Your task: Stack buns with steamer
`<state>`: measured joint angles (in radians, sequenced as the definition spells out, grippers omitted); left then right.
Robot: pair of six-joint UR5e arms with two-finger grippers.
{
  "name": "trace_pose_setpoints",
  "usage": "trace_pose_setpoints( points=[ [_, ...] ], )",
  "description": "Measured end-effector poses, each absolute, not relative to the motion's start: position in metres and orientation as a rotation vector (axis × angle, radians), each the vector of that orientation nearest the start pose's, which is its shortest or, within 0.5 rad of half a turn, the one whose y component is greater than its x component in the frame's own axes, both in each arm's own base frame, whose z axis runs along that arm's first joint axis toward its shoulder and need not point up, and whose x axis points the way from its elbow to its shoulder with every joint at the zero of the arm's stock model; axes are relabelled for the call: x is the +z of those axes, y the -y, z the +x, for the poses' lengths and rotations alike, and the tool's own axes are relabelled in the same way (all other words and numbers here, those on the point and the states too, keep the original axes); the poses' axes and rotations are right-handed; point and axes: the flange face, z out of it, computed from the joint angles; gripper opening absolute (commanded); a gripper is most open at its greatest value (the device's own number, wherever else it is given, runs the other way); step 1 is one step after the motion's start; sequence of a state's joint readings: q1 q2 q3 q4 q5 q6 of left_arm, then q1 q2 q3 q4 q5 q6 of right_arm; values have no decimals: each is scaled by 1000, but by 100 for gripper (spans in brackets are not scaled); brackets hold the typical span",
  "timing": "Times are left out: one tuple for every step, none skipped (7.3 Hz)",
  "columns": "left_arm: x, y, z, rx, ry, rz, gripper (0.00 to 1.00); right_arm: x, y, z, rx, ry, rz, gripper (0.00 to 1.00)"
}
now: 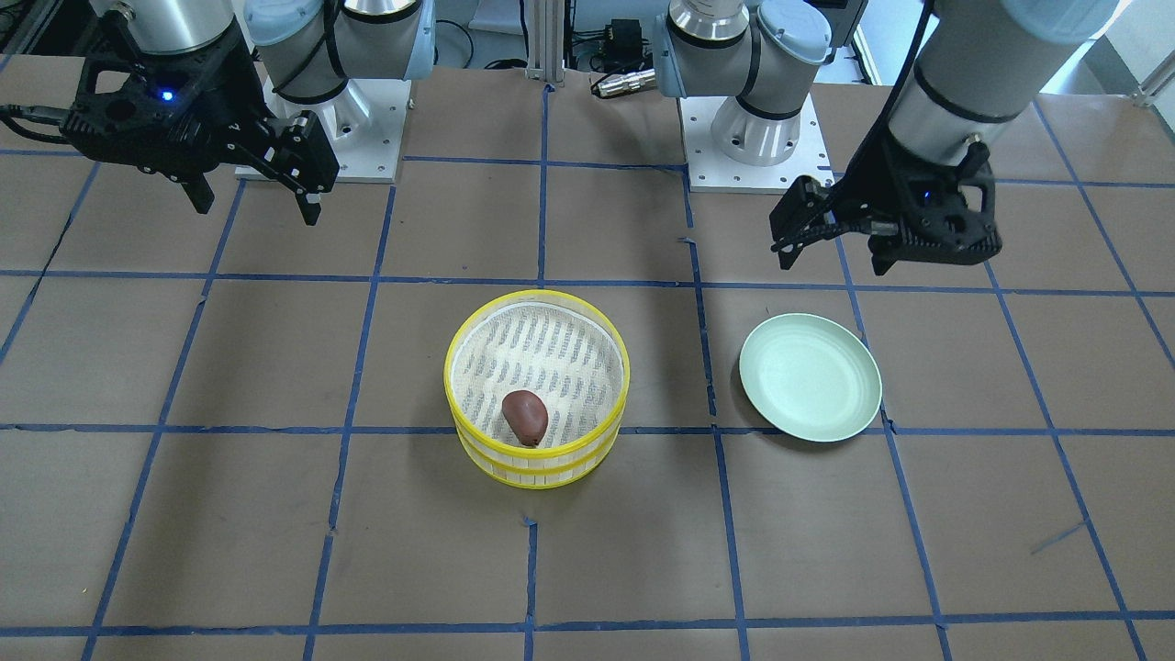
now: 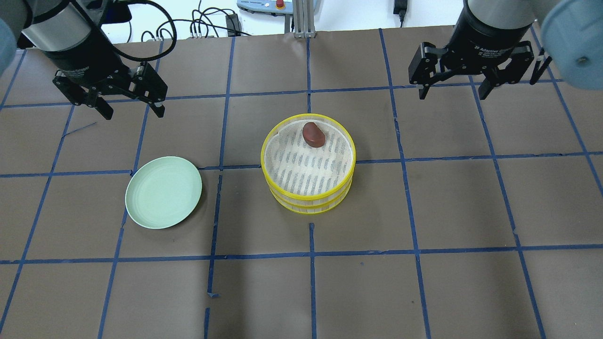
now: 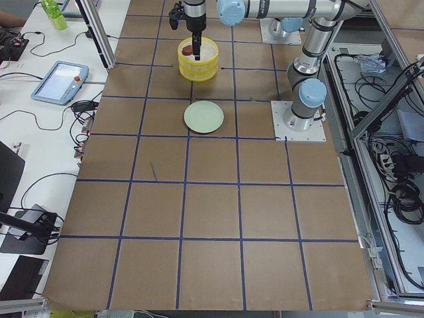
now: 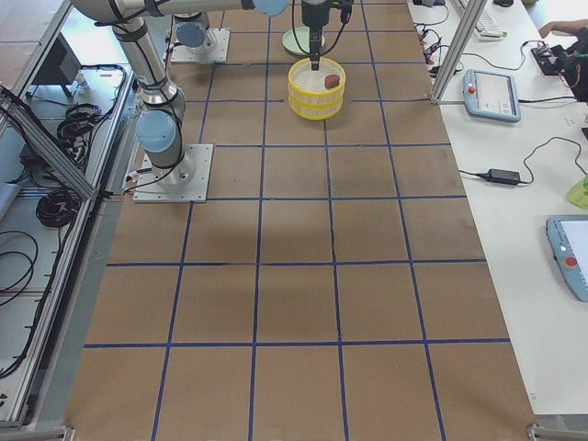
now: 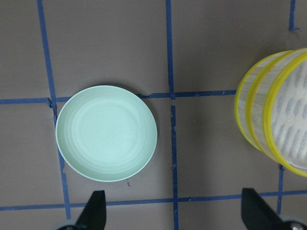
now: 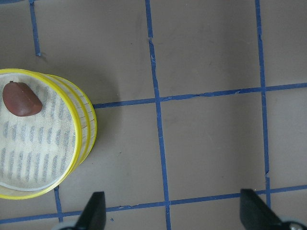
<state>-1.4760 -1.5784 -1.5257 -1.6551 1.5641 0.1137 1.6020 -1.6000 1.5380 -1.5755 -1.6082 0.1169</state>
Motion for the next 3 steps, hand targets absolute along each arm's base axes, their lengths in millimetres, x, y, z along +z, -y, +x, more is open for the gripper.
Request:
trace_pose_setpoints(
  points=[
    [498, 499, -88, 85, -3150, 23, 100, 518, 481, 145, -108, -3167, 140, 98],
    [499, 498, -88, 86, -3146, 22, 100, 518, 480, 146, -105, -3165, 147, 98],
    [500, 497, -88, 86, -3143, 23, 100, 517, 480, 146, -103, -3164, 152, 98]
  ],
)
